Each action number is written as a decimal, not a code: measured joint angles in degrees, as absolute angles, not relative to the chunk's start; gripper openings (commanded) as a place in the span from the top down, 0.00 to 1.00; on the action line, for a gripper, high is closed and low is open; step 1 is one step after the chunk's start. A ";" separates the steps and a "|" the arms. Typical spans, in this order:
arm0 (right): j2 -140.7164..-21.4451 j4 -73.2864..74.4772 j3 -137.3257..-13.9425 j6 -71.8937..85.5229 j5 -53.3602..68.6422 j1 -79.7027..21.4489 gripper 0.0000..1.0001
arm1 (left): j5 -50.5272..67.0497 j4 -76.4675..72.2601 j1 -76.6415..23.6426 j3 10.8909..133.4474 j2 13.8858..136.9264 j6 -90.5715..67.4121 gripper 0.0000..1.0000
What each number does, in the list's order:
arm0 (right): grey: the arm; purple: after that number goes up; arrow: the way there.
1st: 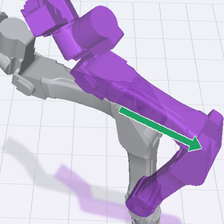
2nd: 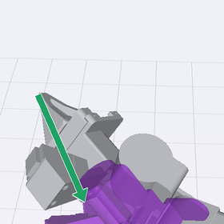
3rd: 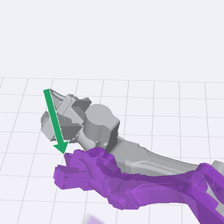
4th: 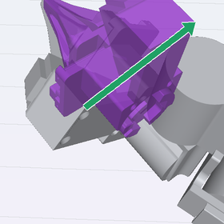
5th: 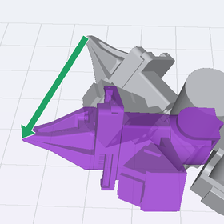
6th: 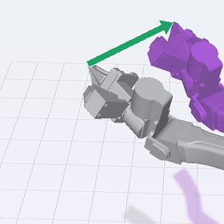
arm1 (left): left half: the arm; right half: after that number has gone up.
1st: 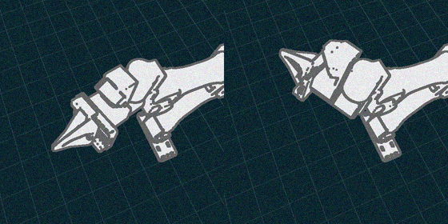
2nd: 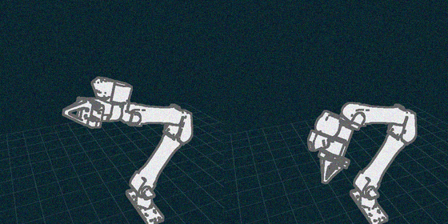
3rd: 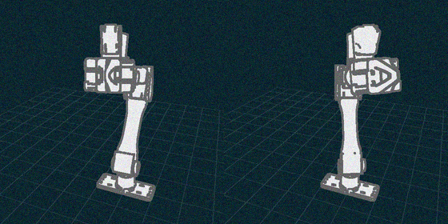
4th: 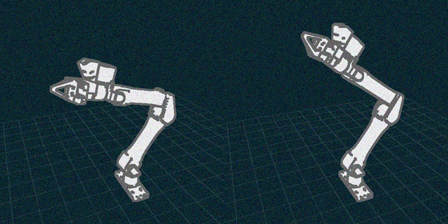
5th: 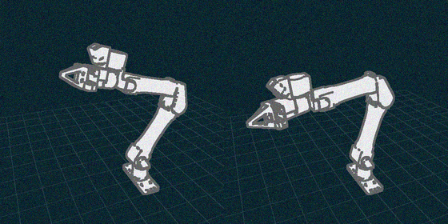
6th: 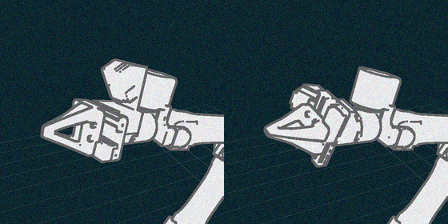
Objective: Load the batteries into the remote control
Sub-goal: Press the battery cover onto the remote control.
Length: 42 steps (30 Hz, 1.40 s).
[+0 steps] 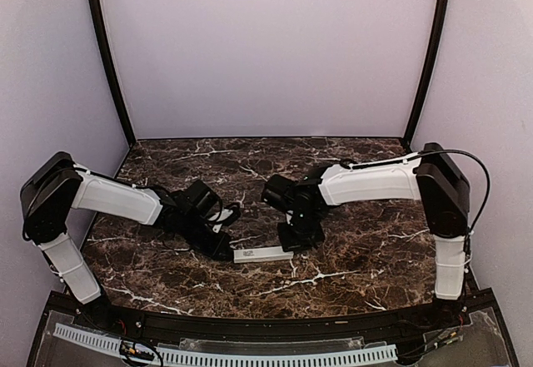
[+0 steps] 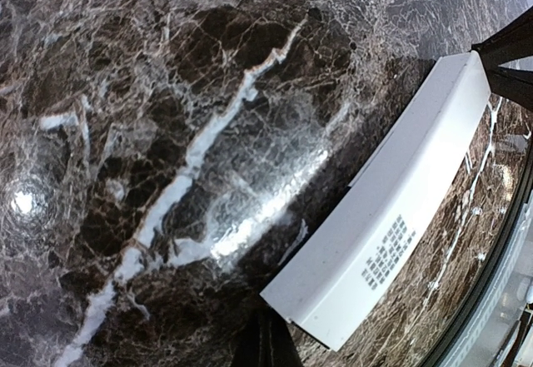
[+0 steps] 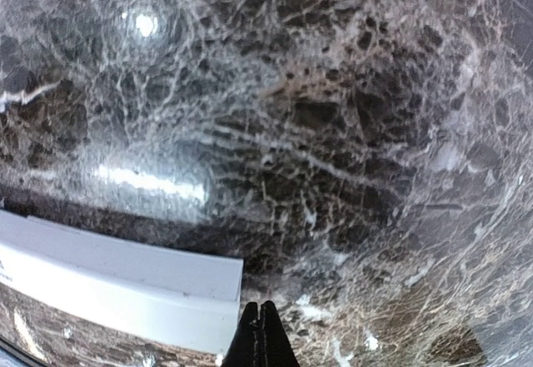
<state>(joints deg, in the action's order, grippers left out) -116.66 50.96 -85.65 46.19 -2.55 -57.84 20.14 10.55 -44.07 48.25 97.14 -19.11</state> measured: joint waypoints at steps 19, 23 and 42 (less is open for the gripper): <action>-118.10 54.54 -88.99 48.25 -6.33 -60.40 1.00 | 20.12 10.37 -44.10 48.12 97.10 -19.14 1.00; -120.88 58.83 -93.14 48.07 -7.42 -61.32 1.00 | 20.08 11.05 -43.77 48.03 96.79 -19.18 1.00; -103.00 44.95 -85.21 16.53 -4.25 -59.37 0.43 | 11.60 14.61 -42.46 47.33 90.15 -19.53 0.93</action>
